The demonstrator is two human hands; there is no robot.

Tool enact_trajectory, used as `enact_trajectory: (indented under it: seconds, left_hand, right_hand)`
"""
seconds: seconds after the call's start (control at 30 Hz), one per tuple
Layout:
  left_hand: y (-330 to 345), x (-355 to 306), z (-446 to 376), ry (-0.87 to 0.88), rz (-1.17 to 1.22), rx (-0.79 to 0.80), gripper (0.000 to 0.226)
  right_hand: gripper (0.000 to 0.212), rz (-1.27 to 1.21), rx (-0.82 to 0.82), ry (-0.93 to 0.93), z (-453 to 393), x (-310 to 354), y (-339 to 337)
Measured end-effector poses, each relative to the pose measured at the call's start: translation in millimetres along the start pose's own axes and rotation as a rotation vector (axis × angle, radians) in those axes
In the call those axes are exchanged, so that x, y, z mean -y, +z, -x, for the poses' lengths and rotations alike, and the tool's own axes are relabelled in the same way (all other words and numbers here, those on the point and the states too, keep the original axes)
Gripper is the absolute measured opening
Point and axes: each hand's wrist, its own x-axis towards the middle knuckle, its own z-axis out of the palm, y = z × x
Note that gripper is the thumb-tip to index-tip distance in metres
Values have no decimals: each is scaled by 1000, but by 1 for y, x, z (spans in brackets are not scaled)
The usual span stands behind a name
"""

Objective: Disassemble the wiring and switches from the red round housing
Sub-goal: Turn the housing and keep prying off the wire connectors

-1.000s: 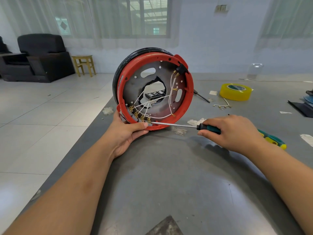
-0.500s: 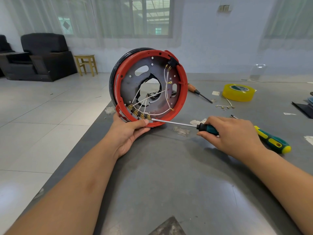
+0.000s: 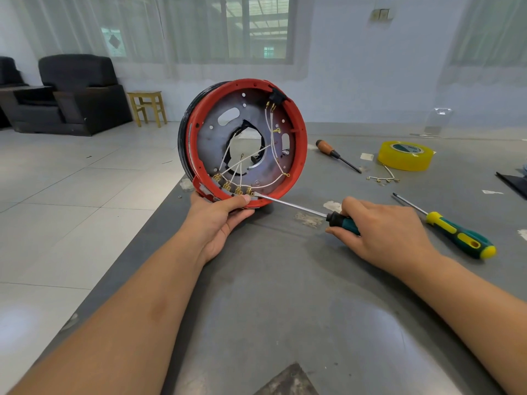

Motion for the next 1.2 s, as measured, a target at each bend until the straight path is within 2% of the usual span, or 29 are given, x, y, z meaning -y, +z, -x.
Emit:
enact_trajectory:
  seconds: [0.17,0.3,0.5,0.8,0.93,1.2]
  left_hand:
    - [-2,-1,0,-23,8,14,72]
    - [-4,0,-2,-35,23,33,69]
    - [-8,1,-5,-59,26,65,79]
    - [-9,1,-5,-88,27,134,82]
    - [-9,1,-5,-100,26,125,83]
    - [-8,0,-6,-110,47,104,84]
  right_hand:
    - [35,-69,28,12,0,-6,0]
    - [43,-143,15,13,0,-15,-3]
    - [68,-350,230,108,-2,-30,-1]
    - [60,-608,424,216,-9,-33,-6]
    - [68,-581,386,219,-9,-32,-6]
    - [77,-330,245,148,-5,-32,3]
